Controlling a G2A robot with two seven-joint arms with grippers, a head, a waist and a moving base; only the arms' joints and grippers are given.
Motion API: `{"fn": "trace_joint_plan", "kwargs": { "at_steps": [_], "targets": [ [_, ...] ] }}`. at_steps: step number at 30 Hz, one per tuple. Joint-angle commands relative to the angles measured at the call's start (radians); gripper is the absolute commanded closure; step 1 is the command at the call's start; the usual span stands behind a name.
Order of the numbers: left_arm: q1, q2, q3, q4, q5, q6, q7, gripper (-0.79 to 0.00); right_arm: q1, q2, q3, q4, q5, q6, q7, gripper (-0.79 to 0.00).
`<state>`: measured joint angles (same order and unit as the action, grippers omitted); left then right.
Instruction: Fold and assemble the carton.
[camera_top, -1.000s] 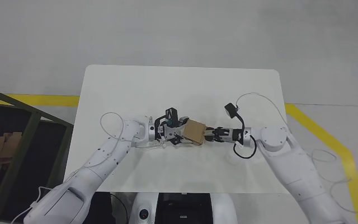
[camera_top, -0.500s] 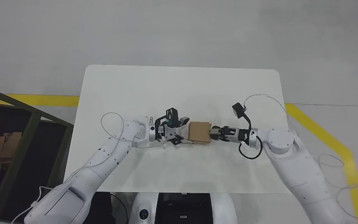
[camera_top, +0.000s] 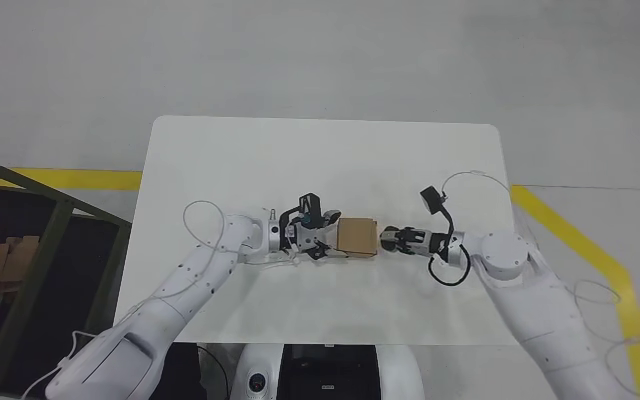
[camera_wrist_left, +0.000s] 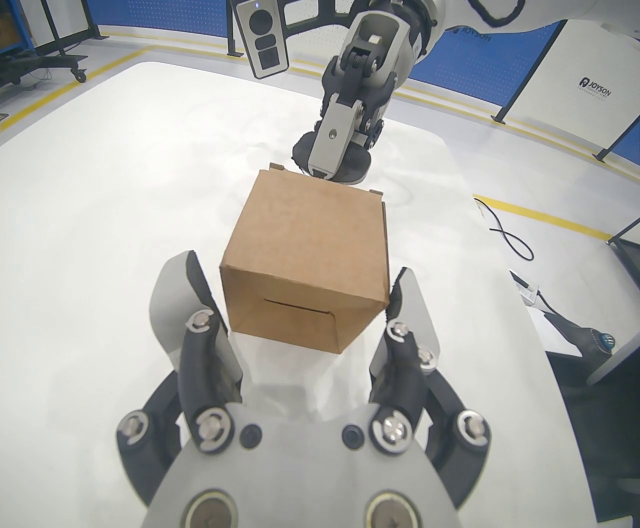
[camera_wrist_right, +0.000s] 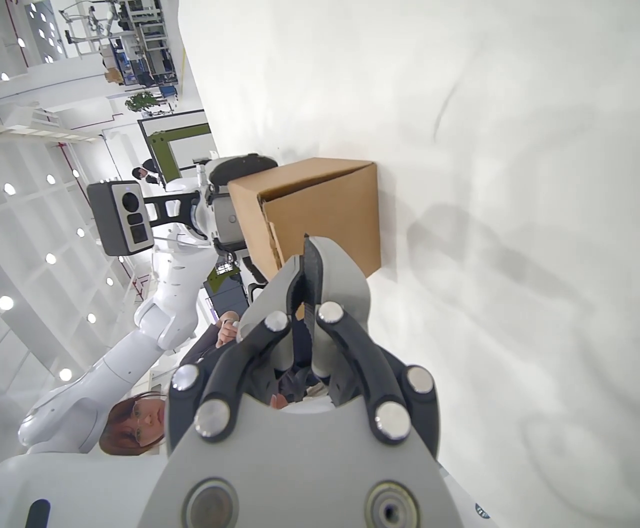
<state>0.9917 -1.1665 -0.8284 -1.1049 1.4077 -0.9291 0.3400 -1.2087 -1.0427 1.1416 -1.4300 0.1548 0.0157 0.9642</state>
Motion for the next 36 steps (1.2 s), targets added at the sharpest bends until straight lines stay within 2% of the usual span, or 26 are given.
{"fn": "trace_joint_plan", "kwargs": {
  "at_steps": [1, 19, 27, 31, 34, 35, 36],
  "targets": [
    [-0.002, -0.001, 0.002, 0.003, -0.001, -0.001, 0.000, -0.640, 0.009, -0.003, -0.012, 0.005, 0.002, -0.001, 0.001, 0.000],
    [-0.016, -0.014, 0.021, 0.027, -0.001, 0.002, 0.008, -0.610, 0.063, -0.020, -0.079, 0.029, -0.008, -0.004, 0.007, 0.000],
    [-0.019, -0.015, 0.019, 0.034, -0.005, 0.004, 0.006, -0.619, 0.036, -0.006, -0.026, 0.007, -0.013, -0.003, 0.005, -0.012],
    [-0.018, -0.014, 0.011, 0.034, -0.012, 0.004, 0.014, -0.665, 0.009, 0.003, 0.013, -0.021, -0.010, -0.003, -0.007, -0.028],
    [-0.011, -0.010, -0.003, 0.029, -0.021, 0.002, 0.030, -0.785, -0.007, 0.008, 0.038, -0.036, -0.004, -0.011, -0.017, -0.058],
    [-0.006, -0.008, -0.008, 0.028, -0.031, -0.009, 0.038, -0.785, -0.010, 0.010, 0.044, -0.040, -0.005, -0.013, -0.021, -0.117],
    [-0.001, -0.006, -0.015, 0.028, -0.047, -0.030, 0.045, -0.785, -0.013, 0.011, 0.049, -0.043, -0.005, -0.015, -0.024, -0.234]
  ]
}}
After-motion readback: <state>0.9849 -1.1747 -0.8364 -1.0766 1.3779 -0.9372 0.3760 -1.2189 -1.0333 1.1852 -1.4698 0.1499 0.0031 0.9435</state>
